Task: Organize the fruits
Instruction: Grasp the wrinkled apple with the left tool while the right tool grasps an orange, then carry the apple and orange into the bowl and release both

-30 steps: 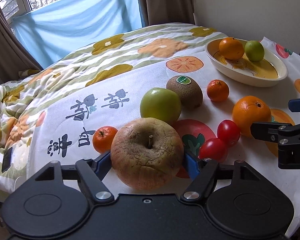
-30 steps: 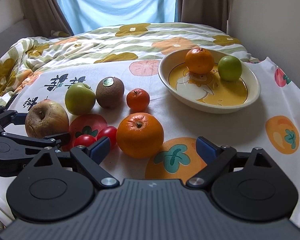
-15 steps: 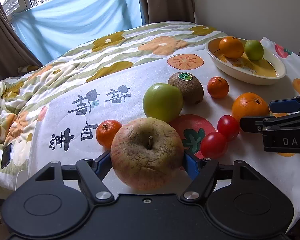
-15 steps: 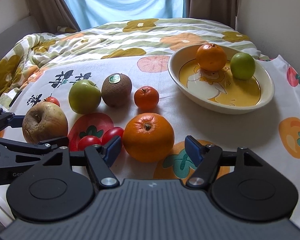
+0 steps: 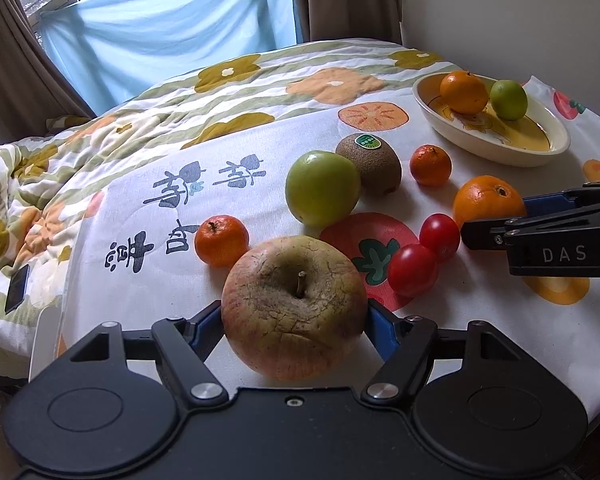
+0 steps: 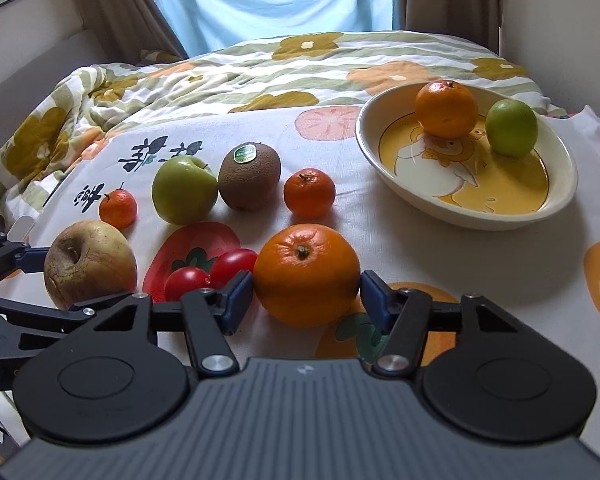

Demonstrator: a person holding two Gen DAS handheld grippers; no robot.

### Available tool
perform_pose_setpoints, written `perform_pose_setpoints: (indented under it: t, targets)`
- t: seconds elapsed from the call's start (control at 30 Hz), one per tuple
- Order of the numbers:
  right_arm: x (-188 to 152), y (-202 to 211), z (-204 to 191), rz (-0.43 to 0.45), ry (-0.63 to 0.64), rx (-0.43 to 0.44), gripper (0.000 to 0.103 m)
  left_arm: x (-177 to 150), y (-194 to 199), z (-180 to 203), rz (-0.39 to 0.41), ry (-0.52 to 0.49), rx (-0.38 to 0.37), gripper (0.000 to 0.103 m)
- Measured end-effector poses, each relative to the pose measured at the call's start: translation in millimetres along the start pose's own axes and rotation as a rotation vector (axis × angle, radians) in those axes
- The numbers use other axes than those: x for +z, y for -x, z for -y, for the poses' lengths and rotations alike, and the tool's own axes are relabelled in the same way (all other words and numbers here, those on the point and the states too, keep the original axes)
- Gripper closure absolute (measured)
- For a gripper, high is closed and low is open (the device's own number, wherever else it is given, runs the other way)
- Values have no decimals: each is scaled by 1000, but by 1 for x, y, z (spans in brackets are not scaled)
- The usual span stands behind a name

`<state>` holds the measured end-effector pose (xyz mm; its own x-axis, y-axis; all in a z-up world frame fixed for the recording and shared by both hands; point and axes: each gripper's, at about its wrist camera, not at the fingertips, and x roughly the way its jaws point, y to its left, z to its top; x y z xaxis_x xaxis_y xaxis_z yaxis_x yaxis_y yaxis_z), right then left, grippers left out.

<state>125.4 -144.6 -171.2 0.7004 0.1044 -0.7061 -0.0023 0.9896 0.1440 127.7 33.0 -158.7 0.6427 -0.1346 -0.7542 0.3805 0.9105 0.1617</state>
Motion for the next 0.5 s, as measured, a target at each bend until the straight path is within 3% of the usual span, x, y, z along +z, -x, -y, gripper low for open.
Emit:
perform_pose_setpoints:
  t: [0.5]
  targets:
    - [15, 45, 16, 42, 65, 75, 30, 20, 46, 31, 36, 75, 60, 26]
